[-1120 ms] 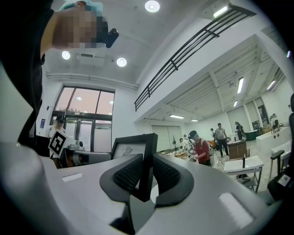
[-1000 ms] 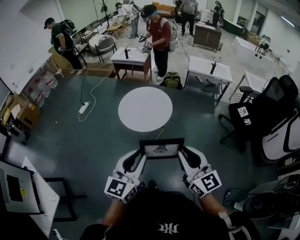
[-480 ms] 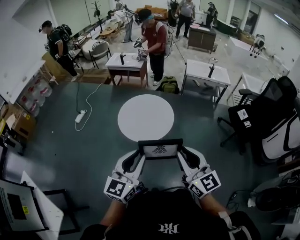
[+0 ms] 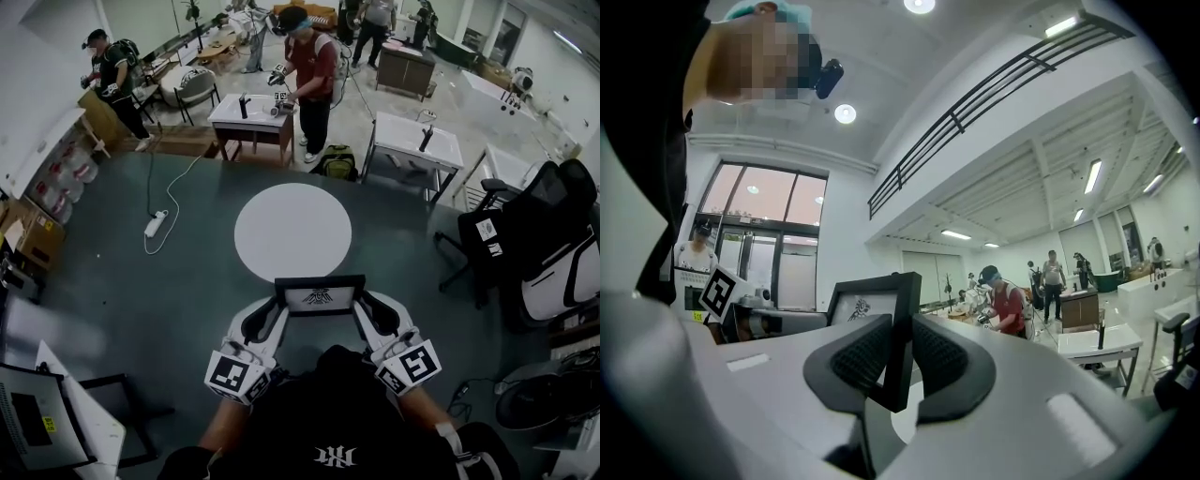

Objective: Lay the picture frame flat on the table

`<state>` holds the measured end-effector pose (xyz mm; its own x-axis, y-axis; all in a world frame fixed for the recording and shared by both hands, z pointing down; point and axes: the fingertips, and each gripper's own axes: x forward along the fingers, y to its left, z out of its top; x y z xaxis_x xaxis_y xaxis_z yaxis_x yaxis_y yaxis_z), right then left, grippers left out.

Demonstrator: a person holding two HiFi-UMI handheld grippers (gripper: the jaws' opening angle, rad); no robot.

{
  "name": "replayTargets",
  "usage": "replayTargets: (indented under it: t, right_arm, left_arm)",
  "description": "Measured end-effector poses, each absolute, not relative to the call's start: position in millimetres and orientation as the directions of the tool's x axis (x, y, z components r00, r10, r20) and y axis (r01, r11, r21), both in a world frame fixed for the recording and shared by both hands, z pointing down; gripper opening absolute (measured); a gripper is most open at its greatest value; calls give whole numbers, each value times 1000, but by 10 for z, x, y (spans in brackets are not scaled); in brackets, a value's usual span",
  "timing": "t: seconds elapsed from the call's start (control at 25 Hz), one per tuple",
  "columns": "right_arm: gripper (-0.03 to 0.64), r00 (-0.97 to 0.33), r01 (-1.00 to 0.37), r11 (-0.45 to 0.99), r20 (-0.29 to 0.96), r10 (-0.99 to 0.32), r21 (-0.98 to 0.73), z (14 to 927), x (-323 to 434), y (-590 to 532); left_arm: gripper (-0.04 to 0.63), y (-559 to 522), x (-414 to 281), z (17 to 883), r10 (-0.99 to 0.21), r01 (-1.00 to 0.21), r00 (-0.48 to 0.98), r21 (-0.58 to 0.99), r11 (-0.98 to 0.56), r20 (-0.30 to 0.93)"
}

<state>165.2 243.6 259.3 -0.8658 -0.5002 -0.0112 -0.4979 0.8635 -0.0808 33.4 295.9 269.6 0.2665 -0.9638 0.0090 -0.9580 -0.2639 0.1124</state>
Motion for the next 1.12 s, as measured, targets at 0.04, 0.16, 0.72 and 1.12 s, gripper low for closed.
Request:
replayTargets:
  t: [0.04, 0.16, 0.72, 1.12]
  right_arm:
    - [54, -866, -497, 864, -9, -499, -83, 2611, 1619, 2407]
    - [54, -871, -489, 868, -2, -491, -91, 2675, 1504, 2326]
    - [54, -890, -455, 882, 20, -456, -125, 2806, 940, 1681]
    - [54, -907, -421, 900, 37, -419, -114, 2766, 438, 965]
  left_arm:
    - [81, 2935, 304, 2714, -964, -958, 267, 114, -264, 13]
    - [81, 2861, 192, 2788, -965, -959, 261, 118, -256, 27]
    - [81, 2277, -349, 2887, -972, -969, 223, 121, -214, 69]
    - [81, 1626, -815, 2876, -979, -975, 184, 141, -171, 84]
